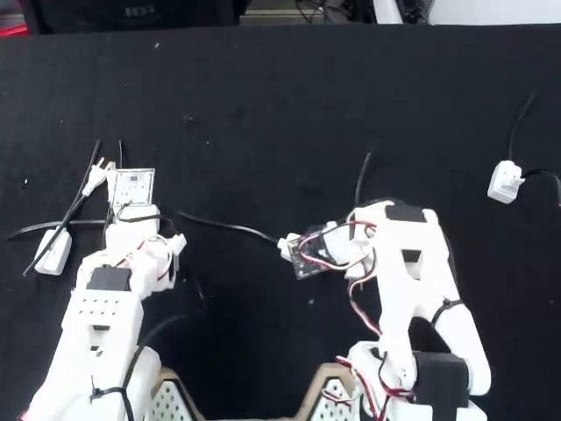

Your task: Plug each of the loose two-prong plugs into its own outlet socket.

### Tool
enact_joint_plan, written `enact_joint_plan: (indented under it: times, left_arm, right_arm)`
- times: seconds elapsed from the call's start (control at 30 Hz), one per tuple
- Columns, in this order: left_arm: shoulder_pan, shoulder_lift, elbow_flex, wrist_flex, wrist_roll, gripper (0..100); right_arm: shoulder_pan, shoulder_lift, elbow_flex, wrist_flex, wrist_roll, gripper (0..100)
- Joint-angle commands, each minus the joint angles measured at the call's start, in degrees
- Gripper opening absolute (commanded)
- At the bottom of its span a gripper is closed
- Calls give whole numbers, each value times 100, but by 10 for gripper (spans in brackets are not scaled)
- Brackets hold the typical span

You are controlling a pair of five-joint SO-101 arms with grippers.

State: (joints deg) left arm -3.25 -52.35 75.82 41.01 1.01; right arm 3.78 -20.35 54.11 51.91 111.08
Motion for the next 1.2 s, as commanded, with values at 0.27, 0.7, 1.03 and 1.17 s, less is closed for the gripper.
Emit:
enact_joint_plan:
  times: [0.27,0.7,1.03,1.17]
  left_arm:
    - [13,18,-435,-44,-62,111]
    - [13,18,-435,-35,-62,110]
    - [13,18,-444,-35,-70,111]
    - [13,18,-444,-35,-70,111]
  right_arm:
    - [26,-242,136,-114,897,119]
    - [527,-207,980,-1609,2295,117]
    - [273,-259,1692,-2831,2286,116]
    - [79,-690,1824,-2549,2163,116]
